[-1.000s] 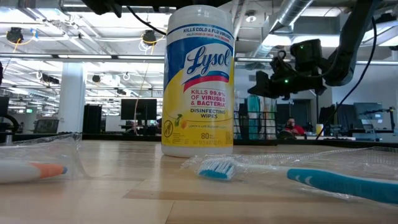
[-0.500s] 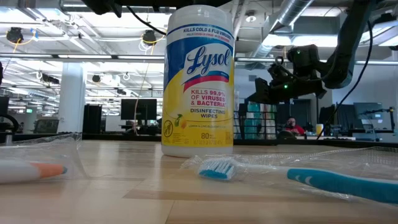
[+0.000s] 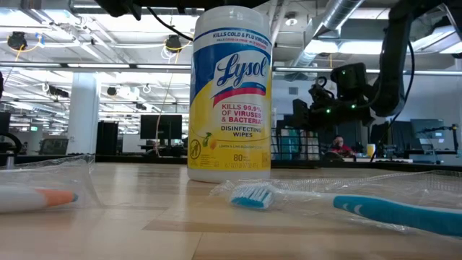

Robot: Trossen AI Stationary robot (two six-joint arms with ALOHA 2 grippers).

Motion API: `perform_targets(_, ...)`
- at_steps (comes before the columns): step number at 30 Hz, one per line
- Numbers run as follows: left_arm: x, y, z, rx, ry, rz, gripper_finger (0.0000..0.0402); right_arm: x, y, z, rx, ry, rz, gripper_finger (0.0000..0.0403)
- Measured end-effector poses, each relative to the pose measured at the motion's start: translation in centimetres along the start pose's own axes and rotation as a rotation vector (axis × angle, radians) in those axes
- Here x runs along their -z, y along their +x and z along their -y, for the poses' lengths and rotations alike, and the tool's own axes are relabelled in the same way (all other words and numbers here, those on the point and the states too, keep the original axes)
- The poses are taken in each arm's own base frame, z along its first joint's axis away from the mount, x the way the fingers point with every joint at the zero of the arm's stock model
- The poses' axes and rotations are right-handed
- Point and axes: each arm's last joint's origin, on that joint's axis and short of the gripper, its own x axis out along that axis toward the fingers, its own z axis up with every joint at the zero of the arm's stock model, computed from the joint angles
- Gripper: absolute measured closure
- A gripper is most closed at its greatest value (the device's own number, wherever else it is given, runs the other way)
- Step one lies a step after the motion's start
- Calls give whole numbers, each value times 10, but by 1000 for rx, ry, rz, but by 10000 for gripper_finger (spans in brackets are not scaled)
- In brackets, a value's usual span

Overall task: Pick & Place toothbrushing station
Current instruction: Put the blue mouthwash into the black mesh organizer

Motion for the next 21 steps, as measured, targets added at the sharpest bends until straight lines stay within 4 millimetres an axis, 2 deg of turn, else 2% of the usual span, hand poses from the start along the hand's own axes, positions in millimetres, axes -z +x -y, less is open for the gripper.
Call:
perform_targets(15, 0, 0, 0, -1, 0, 0, 275, 5, 0, -15, -34, -10, -4, 322)
perform_targets(21, 0, 0, 0, -1, 0, -1, 275, 5, 0, -16, -50, 5, -7, 280)
